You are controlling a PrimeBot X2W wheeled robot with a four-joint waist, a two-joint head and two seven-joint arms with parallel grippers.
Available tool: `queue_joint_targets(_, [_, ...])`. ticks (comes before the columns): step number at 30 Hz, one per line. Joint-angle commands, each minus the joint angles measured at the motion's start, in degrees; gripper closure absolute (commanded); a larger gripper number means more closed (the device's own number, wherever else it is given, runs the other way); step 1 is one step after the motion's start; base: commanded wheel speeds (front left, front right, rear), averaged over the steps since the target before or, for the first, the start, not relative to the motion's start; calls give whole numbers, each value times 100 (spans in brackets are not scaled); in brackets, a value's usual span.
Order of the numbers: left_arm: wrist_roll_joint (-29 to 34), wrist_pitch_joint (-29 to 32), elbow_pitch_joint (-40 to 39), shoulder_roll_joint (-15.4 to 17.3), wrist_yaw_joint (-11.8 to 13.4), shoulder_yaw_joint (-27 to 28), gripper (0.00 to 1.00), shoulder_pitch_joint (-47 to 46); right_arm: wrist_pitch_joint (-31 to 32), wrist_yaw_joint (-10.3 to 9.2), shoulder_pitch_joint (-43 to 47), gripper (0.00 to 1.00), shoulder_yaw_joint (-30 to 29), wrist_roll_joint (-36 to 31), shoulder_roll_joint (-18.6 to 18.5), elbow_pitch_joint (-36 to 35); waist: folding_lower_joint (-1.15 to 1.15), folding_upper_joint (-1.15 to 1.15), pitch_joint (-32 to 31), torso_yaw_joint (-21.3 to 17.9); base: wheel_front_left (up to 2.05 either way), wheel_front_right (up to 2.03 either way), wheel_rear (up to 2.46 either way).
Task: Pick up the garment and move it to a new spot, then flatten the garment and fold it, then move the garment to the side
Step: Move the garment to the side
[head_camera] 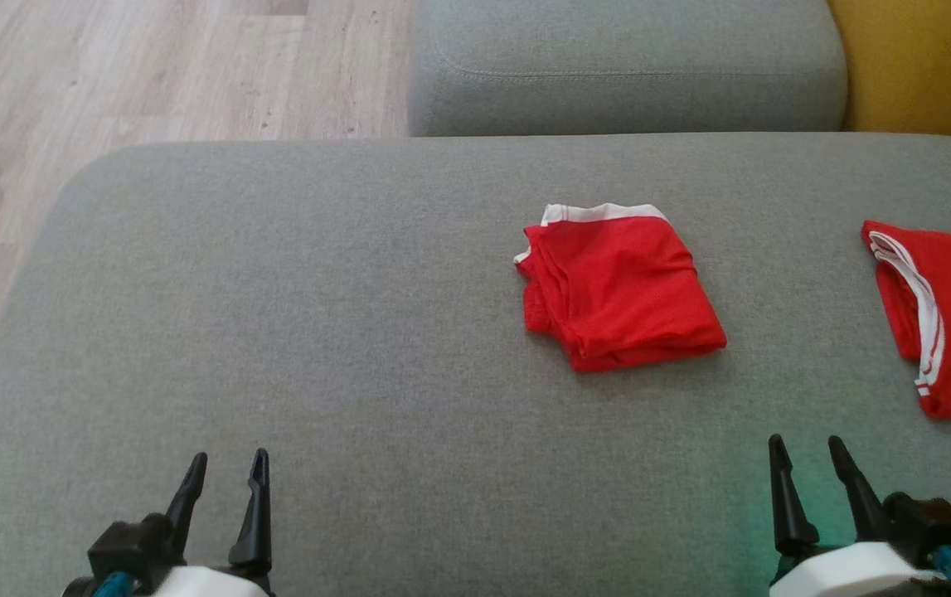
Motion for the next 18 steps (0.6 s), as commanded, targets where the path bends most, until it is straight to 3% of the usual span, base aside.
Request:
queue_joint_targets(1, [14, -70, -166, 4, -2, 171, 0, -210, -78, -5, -246, 0, 144, 4, -84, -138, 0, 0, 1, 9, 0, 0, 0])
queue_joint_targets(8, [-29, -70, -203, 4, 15, 79, 0, -237, 147, -5, -1110, 0, 281, 299, -444, -106, 0, 0, 159, 80, 0, 0, 0])
queue_joint_targets(12, [-105, -70, -273, 4, 32, -91, 0, -472, 838, -5, -1977, 0, 337, 469, -770, -58, 0, 0, 578, 205, 0, 0, 0])
queue_joint_targets(18, [-237, -70, -231, 4, 106, -467, 0, -728, 2120, -5, -3045, 0, 513, 846, -958, 558, 0, 0, 982, 535, 0, 0, 0])
